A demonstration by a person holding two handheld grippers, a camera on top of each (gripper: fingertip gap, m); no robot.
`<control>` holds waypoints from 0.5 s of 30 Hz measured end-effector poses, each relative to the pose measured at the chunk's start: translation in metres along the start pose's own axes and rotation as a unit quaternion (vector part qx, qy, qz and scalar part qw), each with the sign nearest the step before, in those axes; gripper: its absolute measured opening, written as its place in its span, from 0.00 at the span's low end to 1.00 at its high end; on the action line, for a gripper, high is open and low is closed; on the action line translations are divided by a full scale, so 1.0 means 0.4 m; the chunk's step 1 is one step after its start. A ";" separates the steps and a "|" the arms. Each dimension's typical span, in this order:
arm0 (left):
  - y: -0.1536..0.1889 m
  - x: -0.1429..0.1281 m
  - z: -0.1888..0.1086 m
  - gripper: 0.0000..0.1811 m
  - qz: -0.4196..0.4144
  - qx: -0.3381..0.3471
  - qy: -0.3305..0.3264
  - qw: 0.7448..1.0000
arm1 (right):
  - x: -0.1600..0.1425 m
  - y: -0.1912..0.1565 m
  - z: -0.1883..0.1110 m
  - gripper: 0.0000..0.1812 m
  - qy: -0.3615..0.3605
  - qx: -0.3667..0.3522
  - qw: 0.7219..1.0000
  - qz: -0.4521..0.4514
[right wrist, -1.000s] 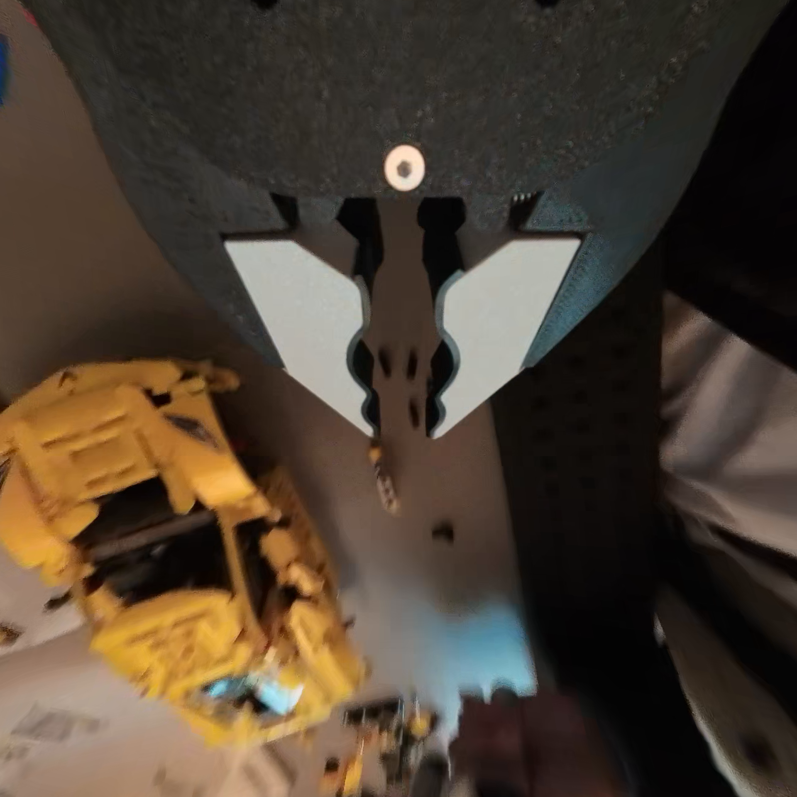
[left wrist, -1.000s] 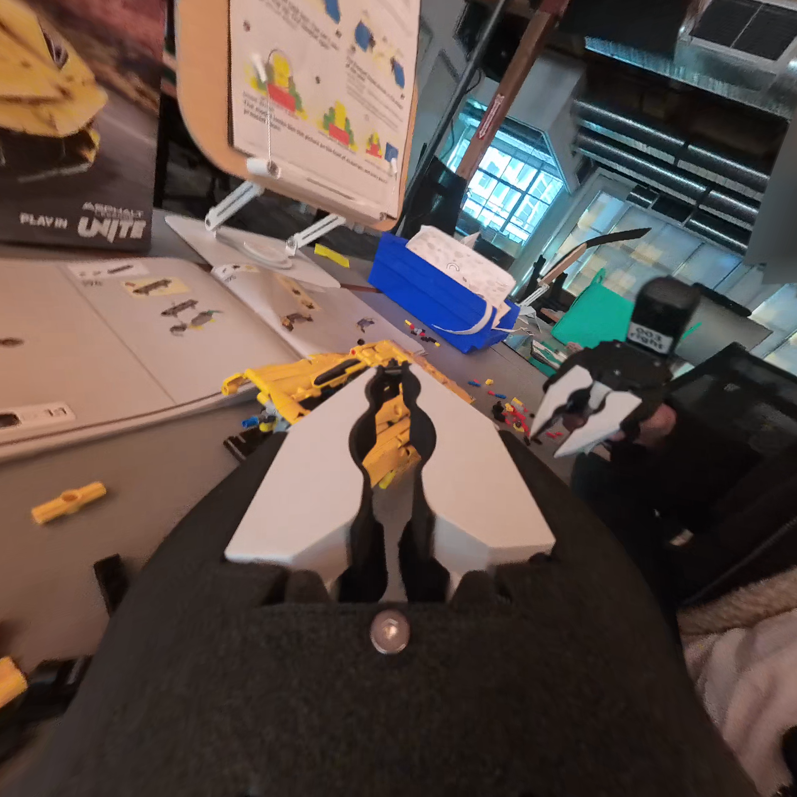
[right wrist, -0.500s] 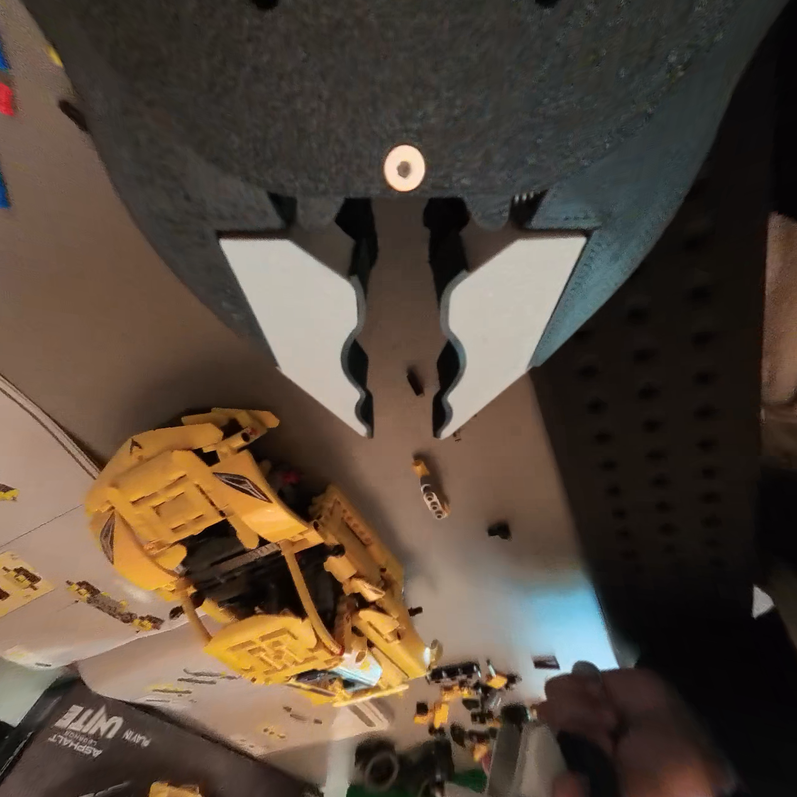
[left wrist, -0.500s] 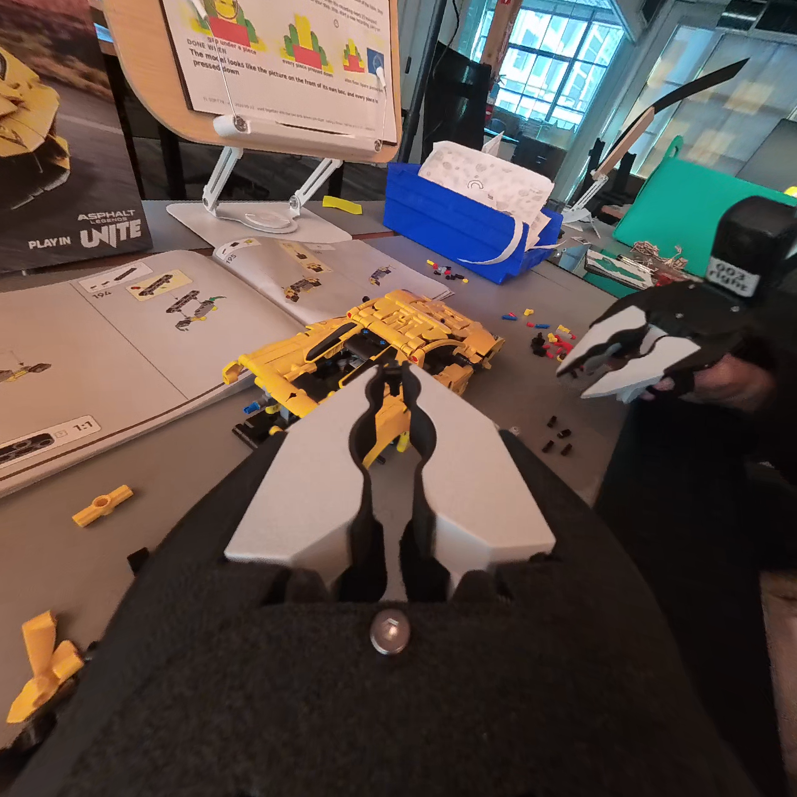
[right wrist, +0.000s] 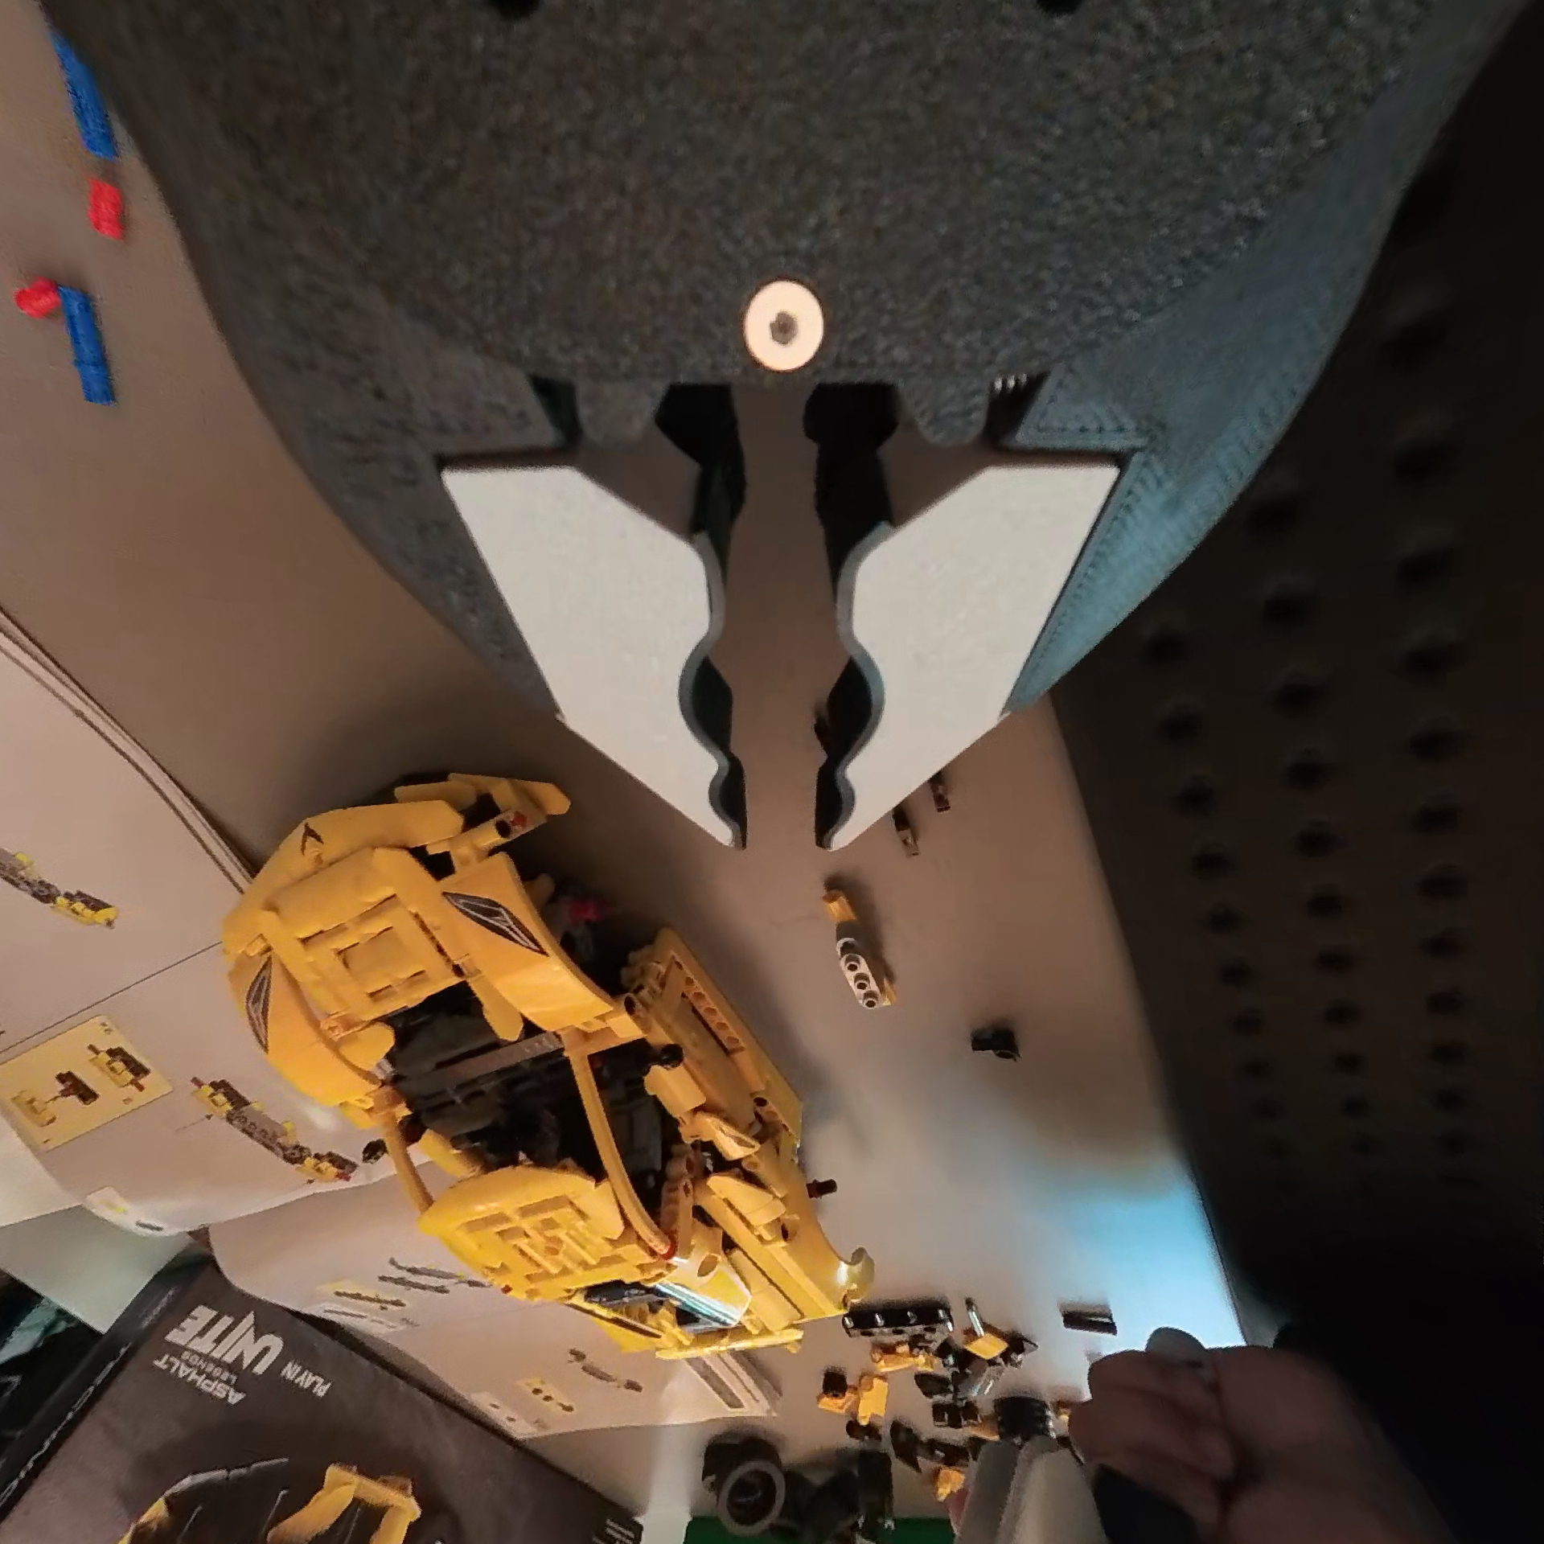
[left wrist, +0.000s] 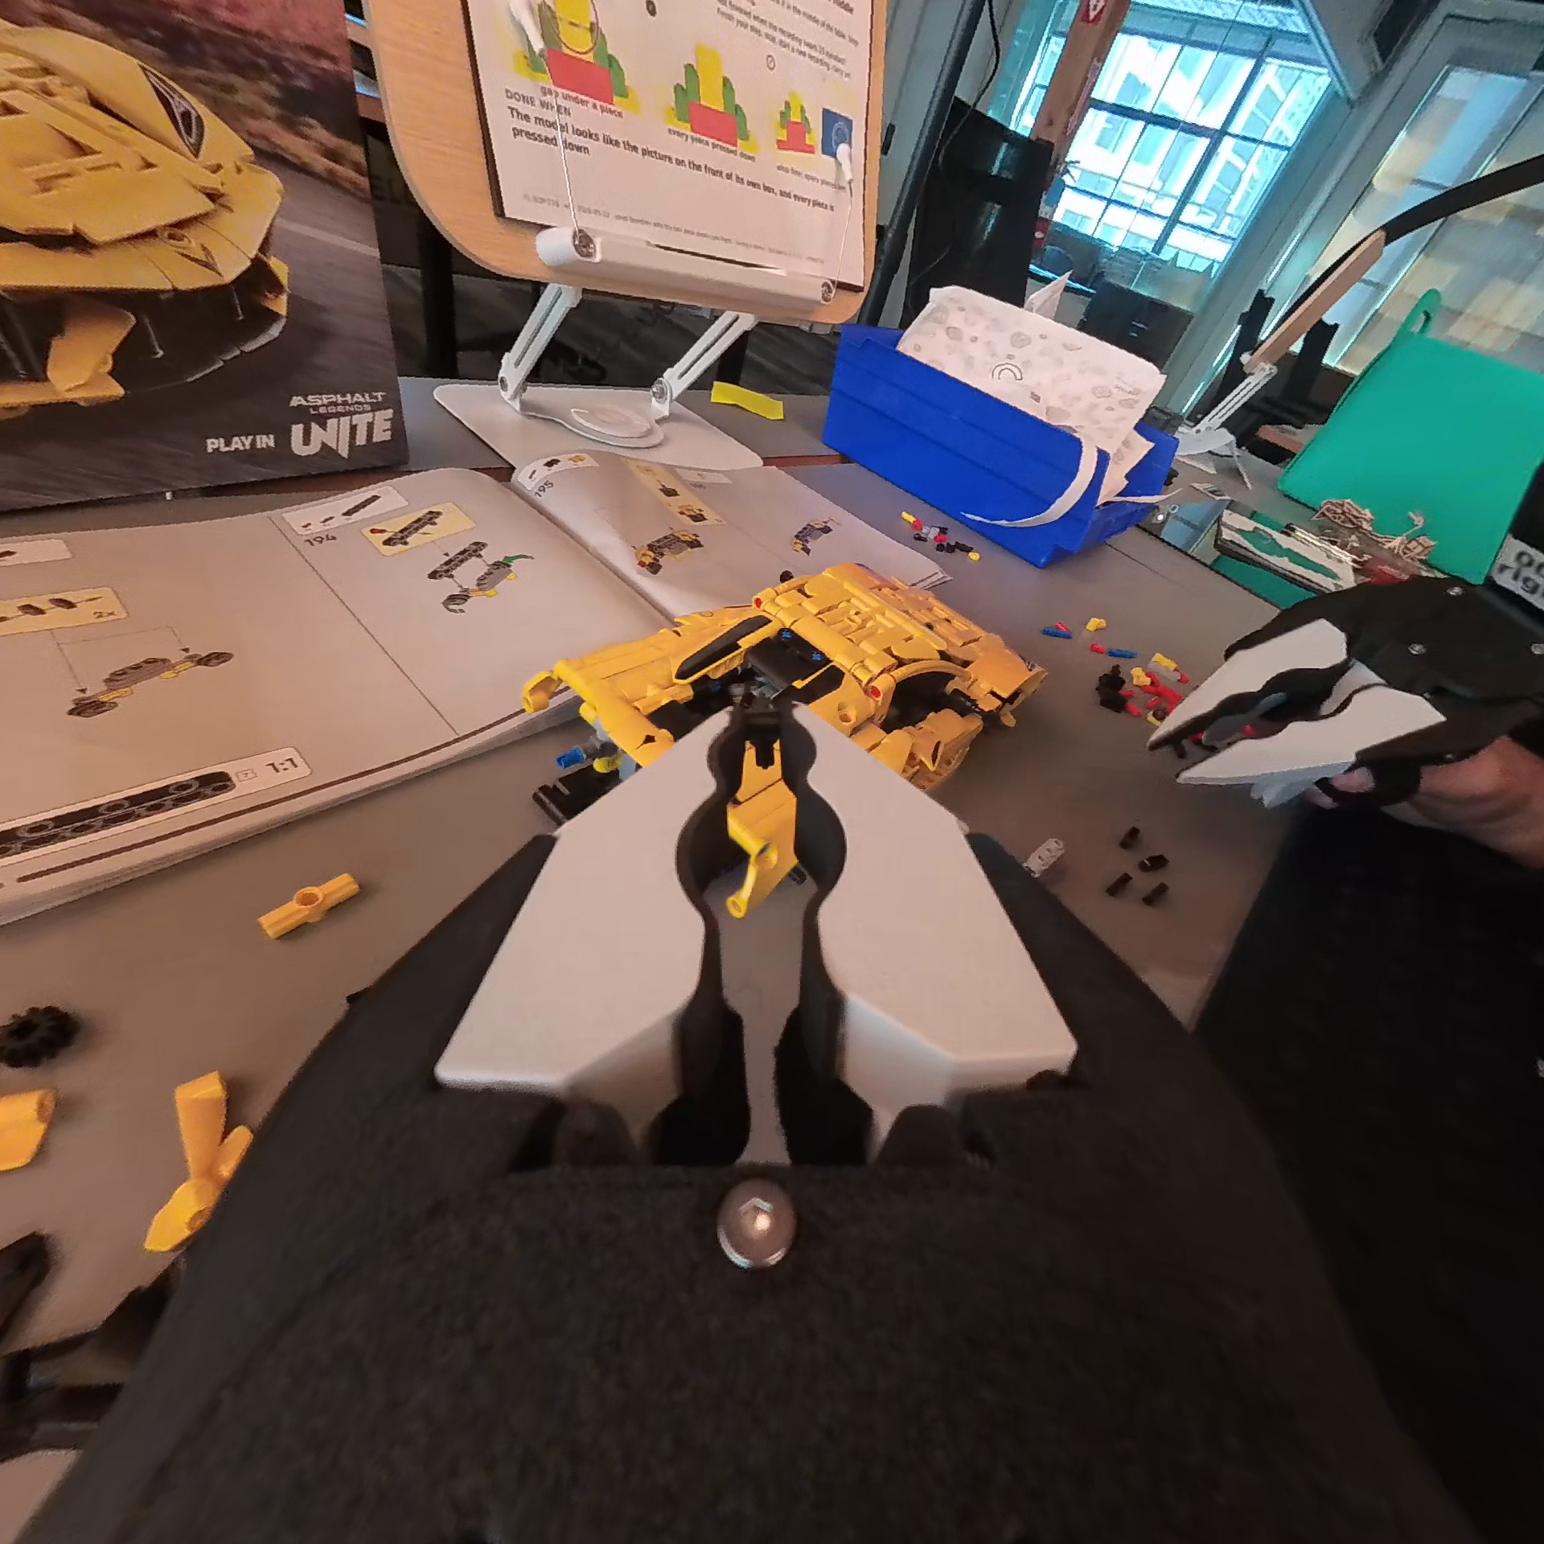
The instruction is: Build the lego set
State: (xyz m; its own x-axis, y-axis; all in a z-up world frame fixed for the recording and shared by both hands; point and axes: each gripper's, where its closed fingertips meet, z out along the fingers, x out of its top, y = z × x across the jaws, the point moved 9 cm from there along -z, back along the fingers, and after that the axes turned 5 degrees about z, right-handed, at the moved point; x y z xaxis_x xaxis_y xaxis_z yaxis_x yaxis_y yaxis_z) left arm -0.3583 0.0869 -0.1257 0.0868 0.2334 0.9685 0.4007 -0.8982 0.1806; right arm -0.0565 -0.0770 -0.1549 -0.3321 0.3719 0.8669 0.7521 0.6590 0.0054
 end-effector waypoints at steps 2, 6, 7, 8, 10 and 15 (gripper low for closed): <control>0.000 0.001 0.000 0.04 0.003 0.001 0.000 1.000 | -0.002 0.009 0.000 0.08 -0.002 -0.001 1.000 0.014; 0.006 -0.001 0.004 0.04 0.014 0.000 -0.005 1.000 | -0.009 0.023 0.002 0.08 -0.008 -0.004 0.999 0.032; 0.007 0.000 0.005 0.04 0.017 0.000 -0.006 1.000 | -0.011 0.025 0.002 0.08 -0.009 -0.004 0.999 0.034; 0.009 0.000 0.005 0.04 0.020 0.000 -0.006 1.000 | -0.011 0.026 0.002 0.08 -0.009 -0.005 0.999 0.036; 0.011 0.000 0.006 0.04 0.022 -0.002 -0.006 1.000 | -0.012 0.031 0.000 0.08 -0.009 -0.011 0.999 0.041; 0.011 0.002 0.002 0.04 0.020 -0.001 -0.002 1.000 | -0.014 0.037 -0.002 0.07 -0.011 -0.009 0.998 0.057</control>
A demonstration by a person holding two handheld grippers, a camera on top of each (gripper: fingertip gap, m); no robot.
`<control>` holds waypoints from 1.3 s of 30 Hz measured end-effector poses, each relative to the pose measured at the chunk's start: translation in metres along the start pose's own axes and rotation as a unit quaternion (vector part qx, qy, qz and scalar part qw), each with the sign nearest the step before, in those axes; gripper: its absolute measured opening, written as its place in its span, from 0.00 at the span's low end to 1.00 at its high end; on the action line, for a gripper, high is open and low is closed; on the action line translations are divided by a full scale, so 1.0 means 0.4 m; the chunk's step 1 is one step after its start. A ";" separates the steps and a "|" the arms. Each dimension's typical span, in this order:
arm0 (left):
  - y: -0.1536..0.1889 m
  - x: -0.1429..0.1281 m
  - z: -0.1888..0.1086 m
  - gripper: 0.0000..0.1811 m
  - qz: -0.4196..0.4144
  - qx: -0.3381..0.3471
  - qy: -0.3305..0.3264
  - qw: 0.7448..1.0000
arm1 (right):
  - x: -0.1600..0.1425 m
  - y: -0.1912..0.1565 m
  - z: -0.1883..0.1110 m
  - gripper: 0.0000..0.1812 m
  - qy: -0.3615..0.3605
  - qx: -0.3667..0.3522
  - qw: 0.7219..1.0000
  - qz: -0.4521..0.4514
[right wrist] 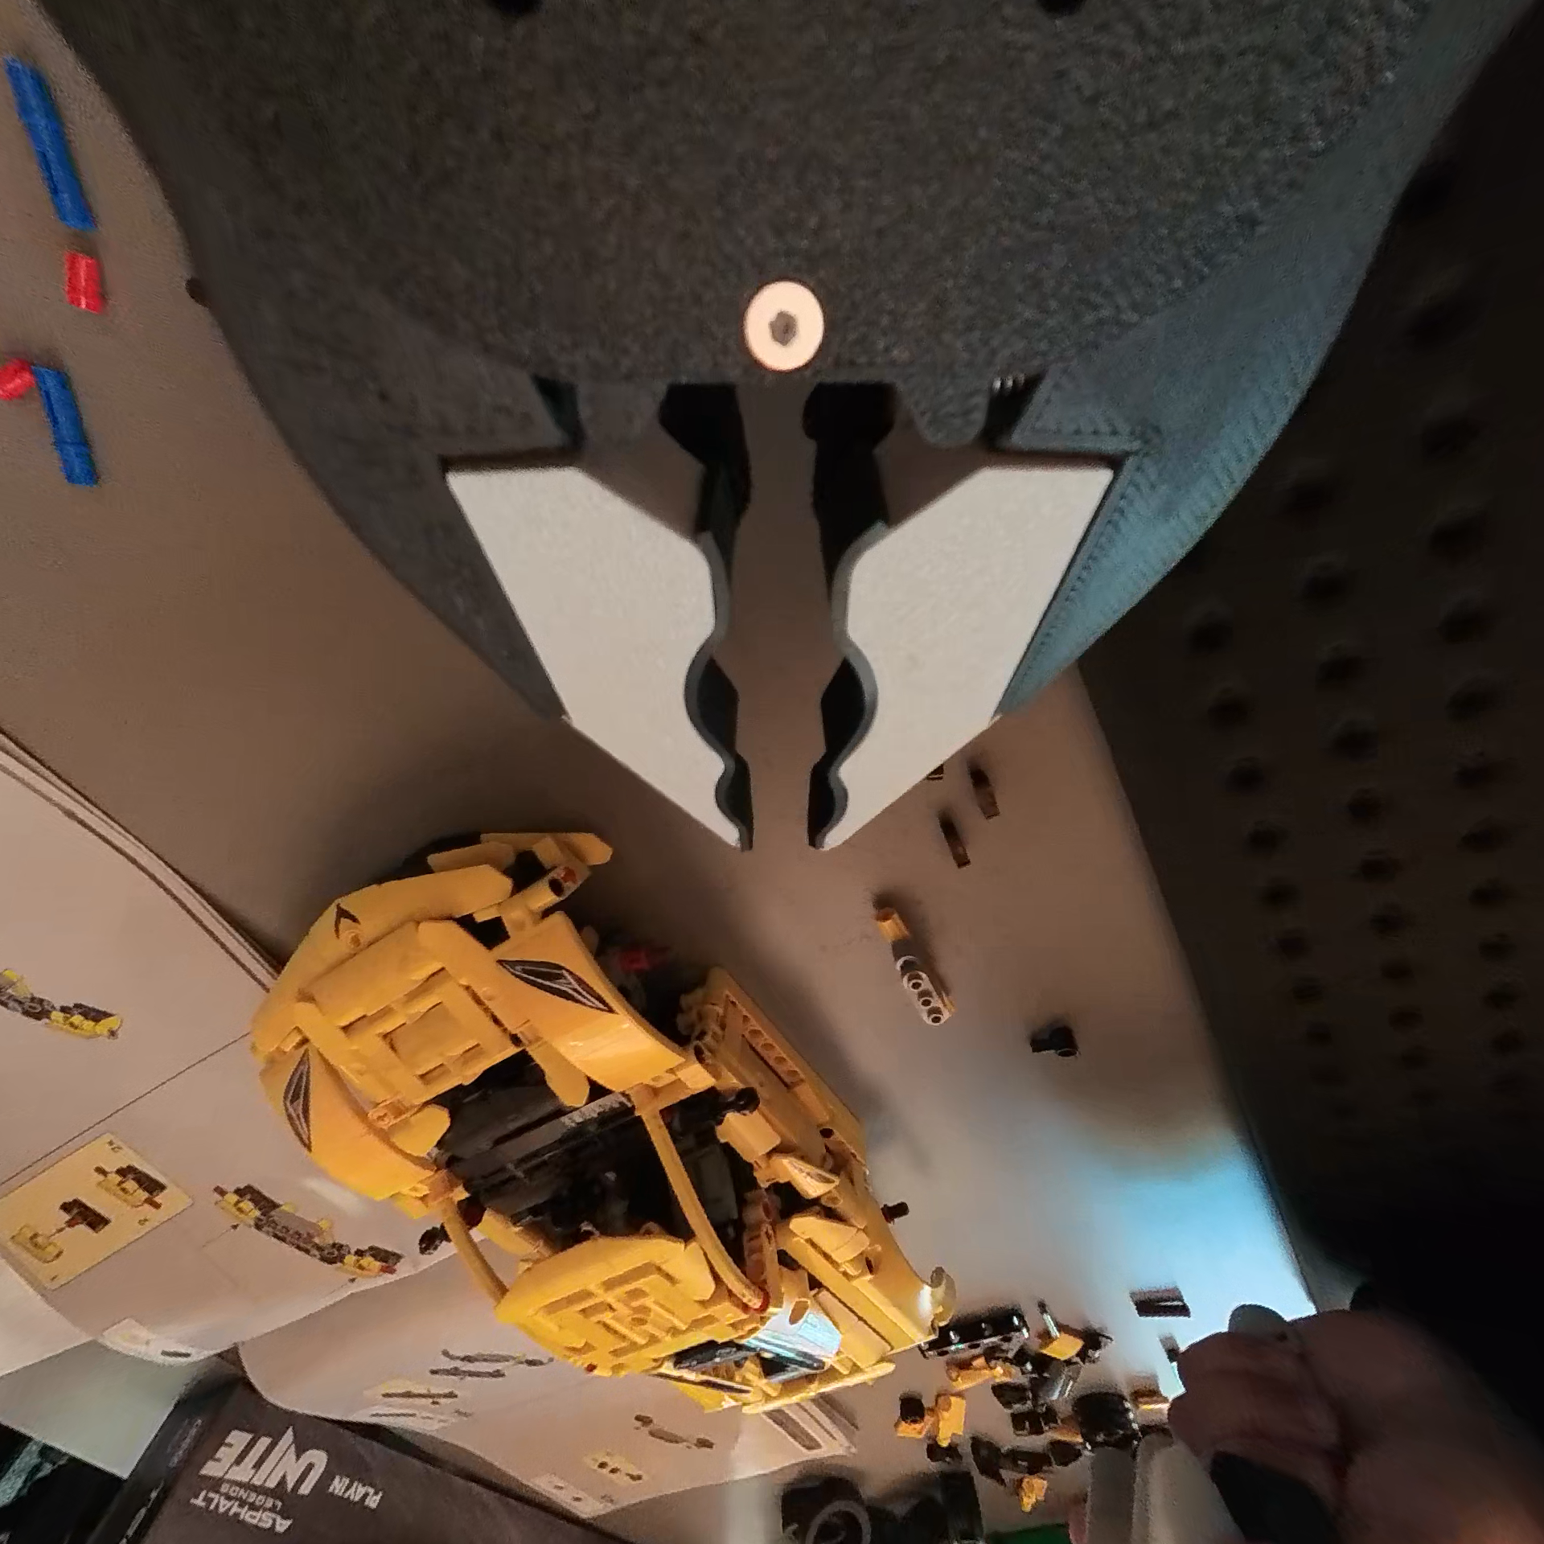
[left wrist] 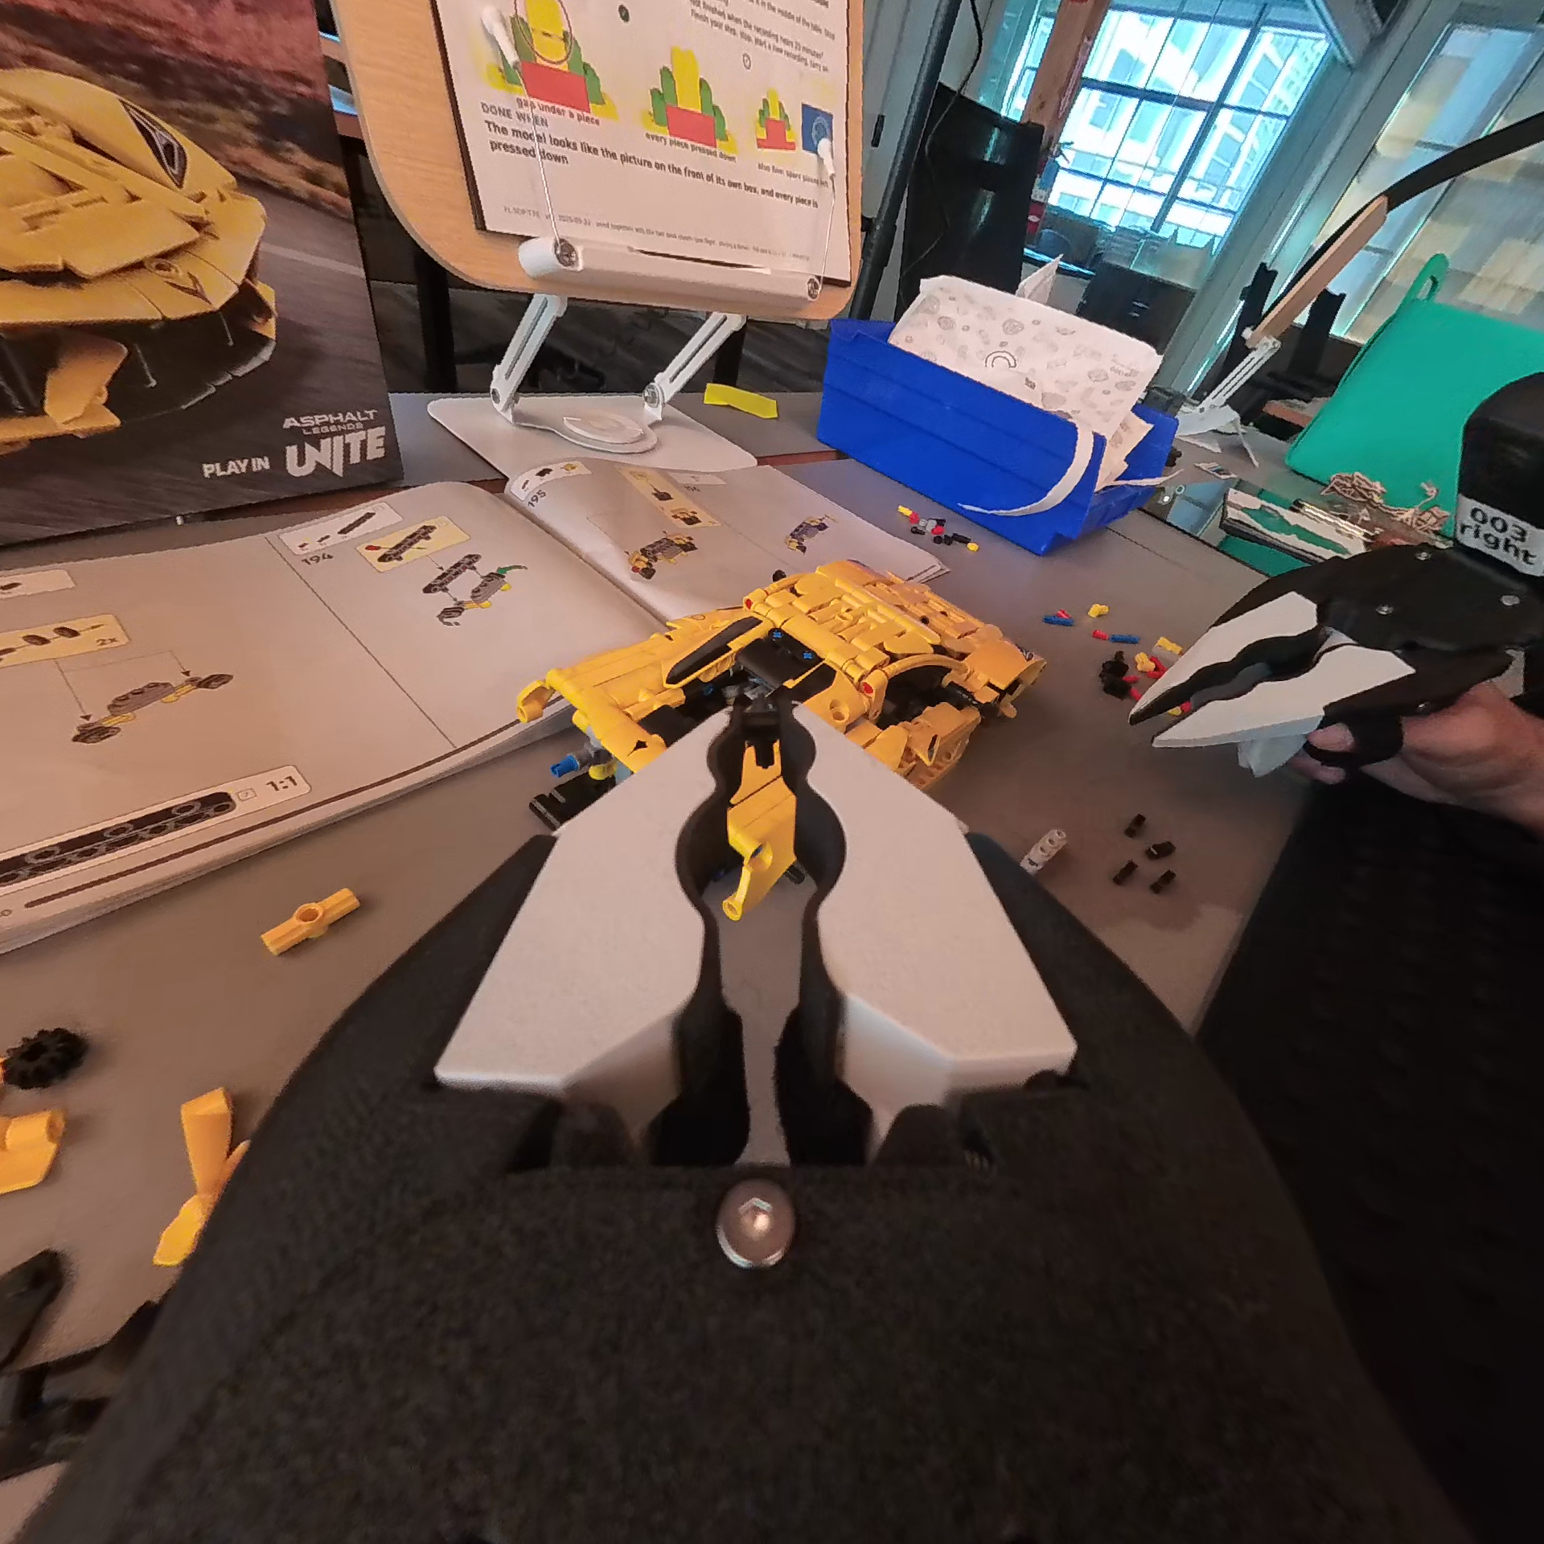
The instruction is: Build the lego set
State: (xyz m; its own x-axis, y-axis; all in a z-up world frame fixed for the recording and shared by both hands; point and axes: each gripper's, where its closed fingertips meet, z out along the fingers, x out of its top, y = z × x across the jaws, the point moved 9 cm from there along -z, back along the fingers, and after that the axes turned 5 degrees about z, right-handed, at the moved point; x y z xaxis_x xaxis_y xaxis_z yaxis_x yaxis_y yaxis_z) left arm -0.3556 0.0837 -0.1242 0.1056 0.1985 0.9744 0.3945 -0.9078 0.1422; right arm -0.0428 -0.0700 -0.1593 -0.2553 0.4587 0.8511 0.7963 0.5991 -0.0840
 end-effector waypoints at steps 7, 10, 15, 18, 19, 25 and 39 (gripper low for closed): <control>0.007 -0.002 0.004 0.04 0.018 0.004 -0.009 1.000 | -0.017 -0.026 0.024 0.07 -0.045 0.028 0.998 -0.031; 0.008 -0.001 0.005 0.04 0.021 0.004 -0.010 1.000 | -0.020 -0.038 0.030 0.06 -0.056 0.040 0.997 -0.045; 0.009 -0.002 0.008 0.04 0.025 0.005 -0.014 1.000 | -0.017 -0.053 0.040 0.07 -0.066 0.061 0.994 -0.060; 0.011 -0.004 0.012 0.04 0.029 0.002 -0.019 0.999 | 0.007 -0.075 0.047 0.07 -0.064 0.081 0.992 -0.067; 0.013 -0.004 0.013 0.04 0.032 0.001 -0.021 0.999 | 0.012 -0.080 0.052 0.07 -0.072 0.079 0.991 -0.078; 0.034 -0.006 0.019 0.04 0.066 -0.008 -0.028 0.997 | 0.018 -0.095 0.101 0.07 -0.138 0.090 0.981 -0.098; 0.062 -0.007 0.028 0.04 0.114 -0.025 -0.032 0.993 | 0.019 -0.095 0.115 0.05 -0.125 0.102 0.982 -0.093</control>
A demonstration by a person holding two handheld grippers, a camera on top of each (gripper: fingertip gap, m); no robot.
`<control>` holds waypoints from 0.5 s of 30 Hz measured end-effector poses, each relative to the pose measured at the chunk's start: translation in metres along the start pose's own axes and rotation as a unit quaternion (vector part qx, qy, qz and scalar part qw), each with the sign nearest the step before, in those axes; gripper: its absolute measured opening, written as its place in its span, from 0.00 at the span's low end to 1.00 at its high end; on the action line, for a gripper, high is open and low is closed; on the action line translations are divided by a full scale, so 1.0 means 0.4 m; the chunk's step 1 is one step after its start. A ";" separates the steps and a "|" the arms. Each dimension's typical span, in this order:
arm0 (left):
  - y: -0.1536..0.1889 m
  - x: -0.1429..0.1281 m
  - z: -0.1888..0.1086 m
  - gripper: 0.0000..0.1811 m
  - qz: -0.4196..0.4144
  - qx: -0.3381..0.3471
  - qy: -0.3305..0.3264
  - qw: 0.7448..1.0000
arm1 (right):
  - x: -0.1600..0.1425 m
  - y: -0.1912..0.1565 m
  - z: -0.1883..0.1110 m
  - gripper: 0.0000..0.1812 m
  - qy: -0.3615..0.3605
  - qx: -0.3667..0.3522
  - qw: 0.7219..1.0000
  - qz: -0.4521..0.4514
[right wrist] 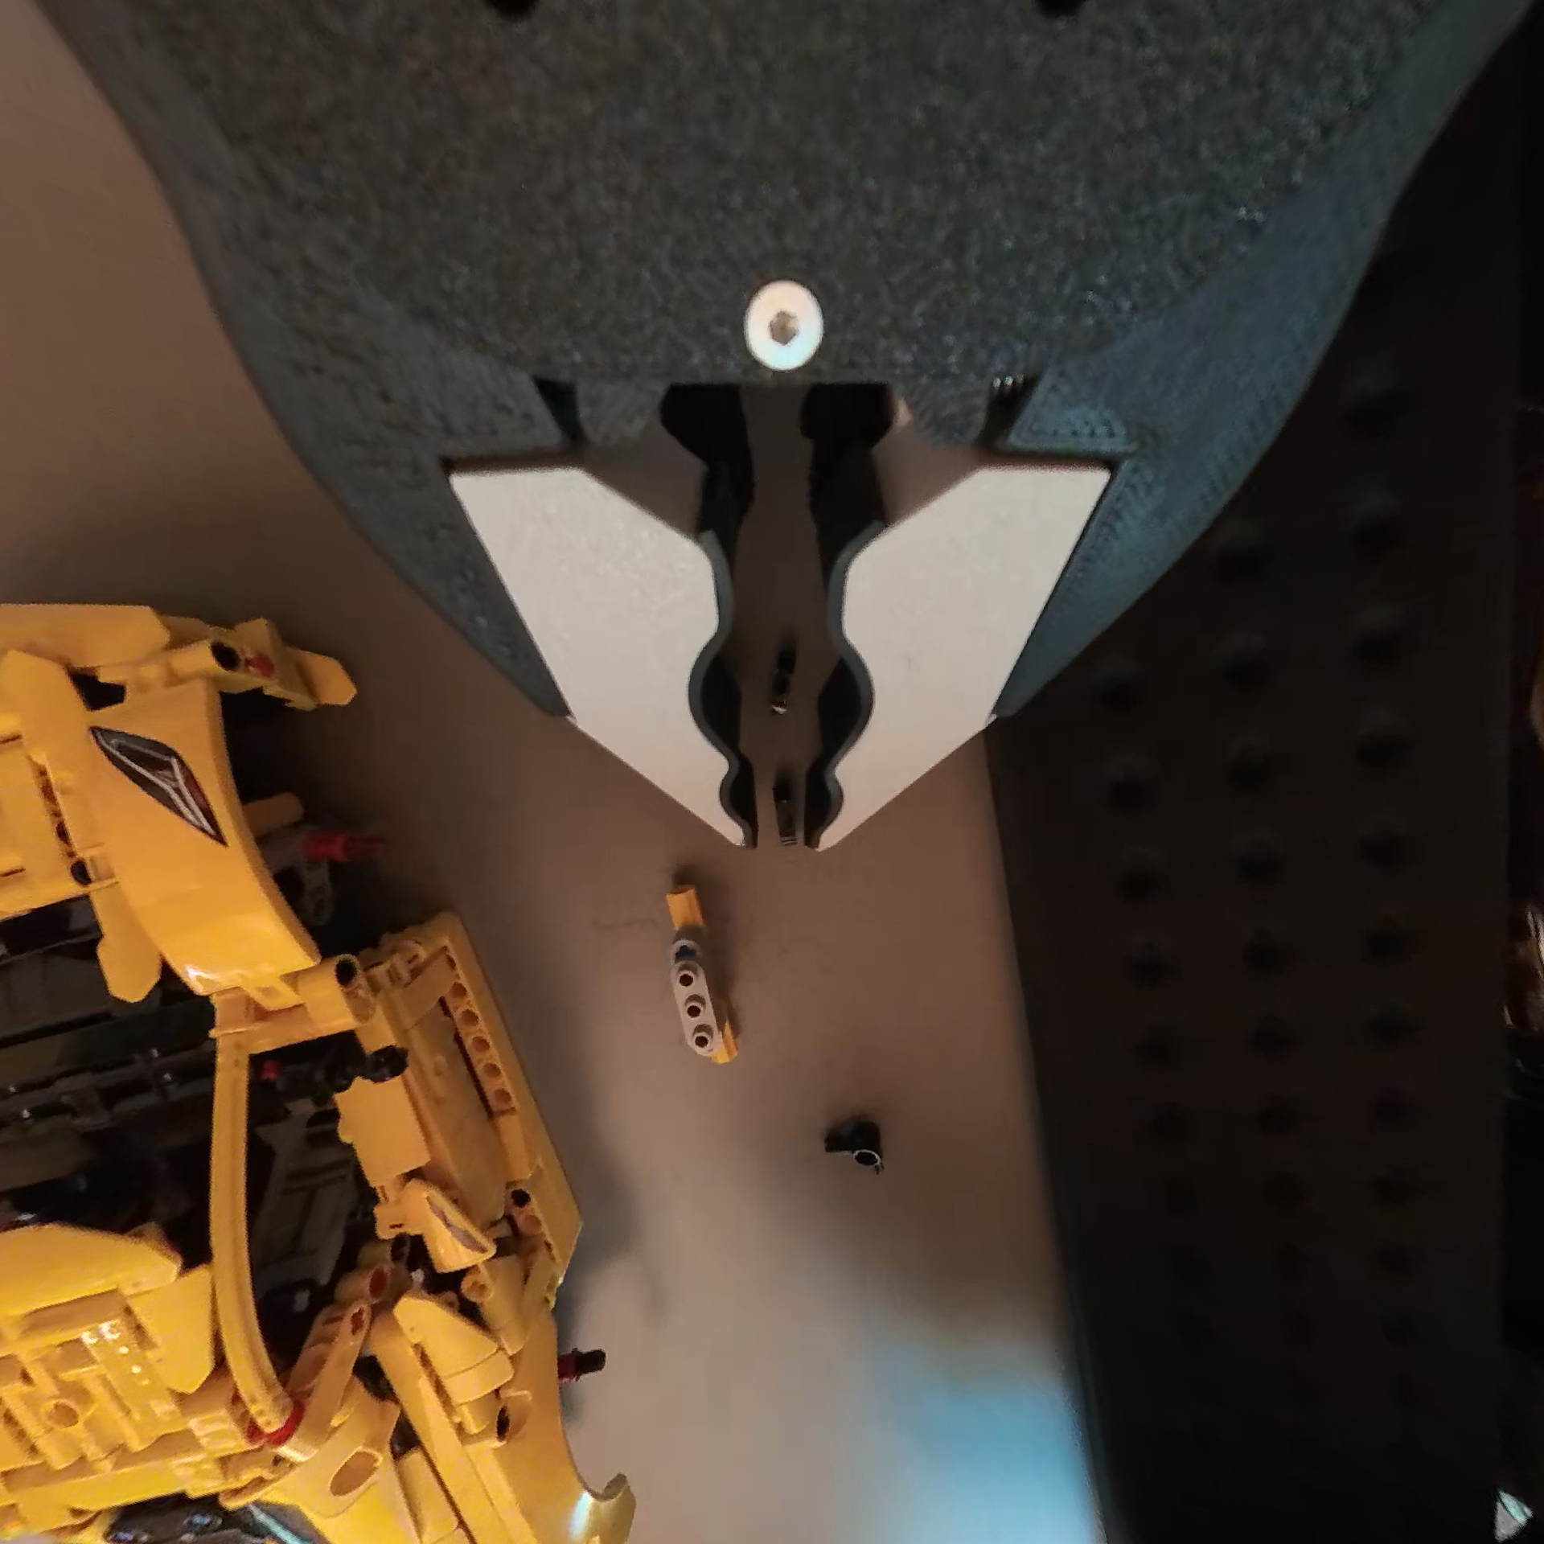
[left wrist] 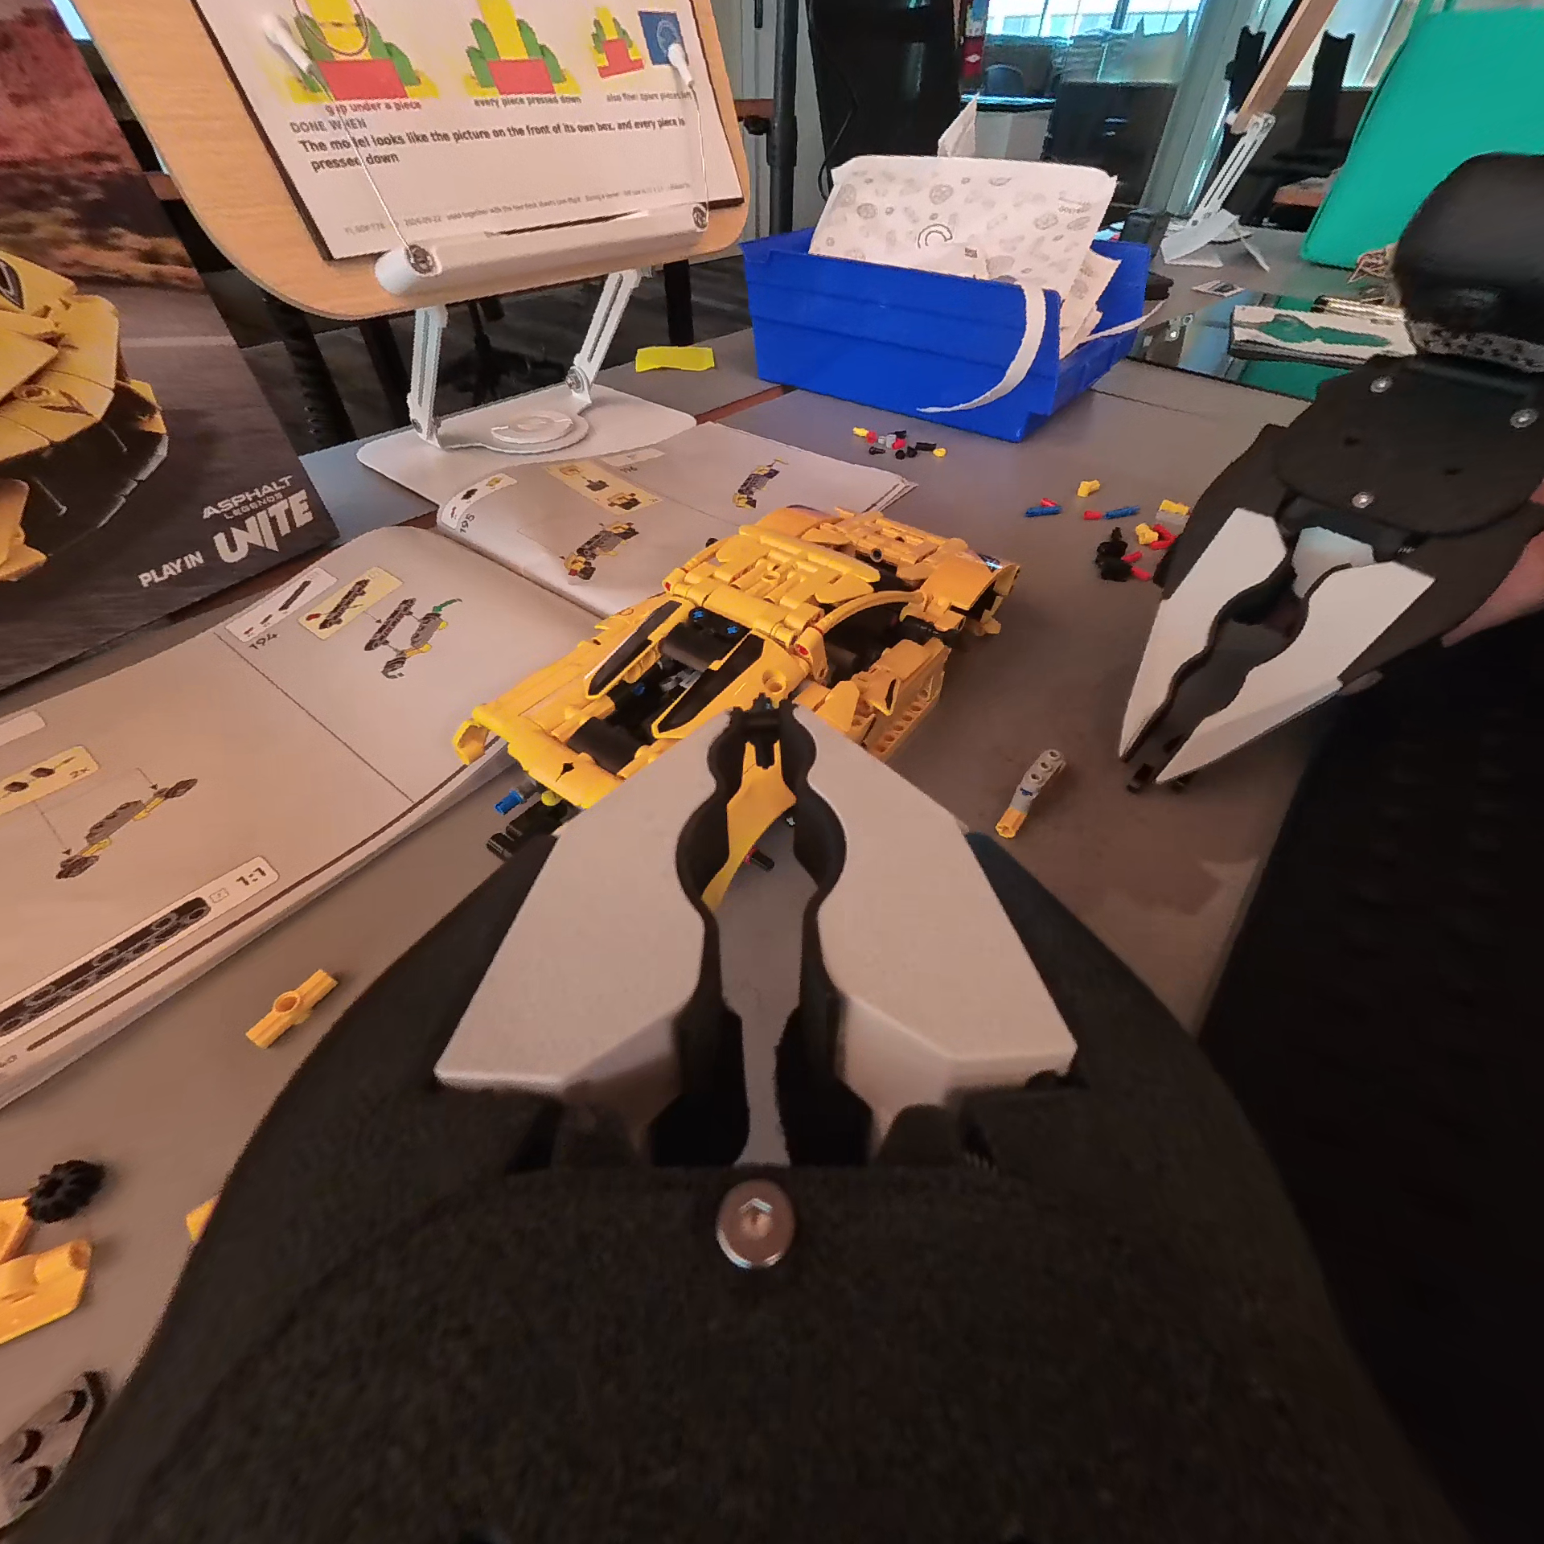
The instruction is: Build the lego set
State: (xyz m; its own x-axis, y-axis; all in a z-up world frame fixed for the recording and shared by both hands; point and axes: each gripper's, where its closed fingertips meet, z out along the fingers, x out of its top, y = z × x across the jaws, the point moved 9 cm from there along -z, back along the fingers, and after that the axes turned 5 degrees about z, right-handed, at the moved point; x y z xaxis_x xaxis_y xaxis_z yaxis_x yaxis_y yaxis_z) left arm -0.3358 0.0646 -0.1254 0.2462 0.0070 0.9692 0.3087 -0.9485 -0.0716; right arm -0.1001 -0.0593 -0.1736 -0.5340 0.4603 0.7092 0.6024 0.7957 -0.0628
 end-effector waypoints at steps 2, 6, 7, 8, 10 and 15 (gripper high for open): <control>-0.001 -0.001 0.000 0.04 -0.002 0.001 -0.001 1.000 | -0.007 0.003 -0.005 0.05 0.002 0.001 1.000 0.008; -0.003 -0.004 -0.001 0.04 -0.002 0.003 -0.003 1.000 | -0.018 0.001 -0.010 0.05 -0.005 0.006 1.000 0.014; -0.004 -0.004 -0.001 0.04 -0.003 0.003 -0.002 1.000 | -0.018 -0.001 -0.009 0.05 -0.009 0.008 1.000 0.014; -0.004 -0.004 -0.002 0.04 -0.004 0.003 -0.002 1.000 | -0.019 -0.002 -0.007 0.05 -0.012 0.006 1.000 0.013; -0.005 -0.003 -0.002 0.04 -0.006 0.002 0.000 1.000 | -0.019 -0.006 -0.003 0.05 -0.014 0.008 1.000 0.011; -0.005 -0.004 -0.003 0.04 -0.006 0.002 0.000 1.000 | -0.020 -0.012 0.003 0.05 -0.018 0.019 0.999 0.018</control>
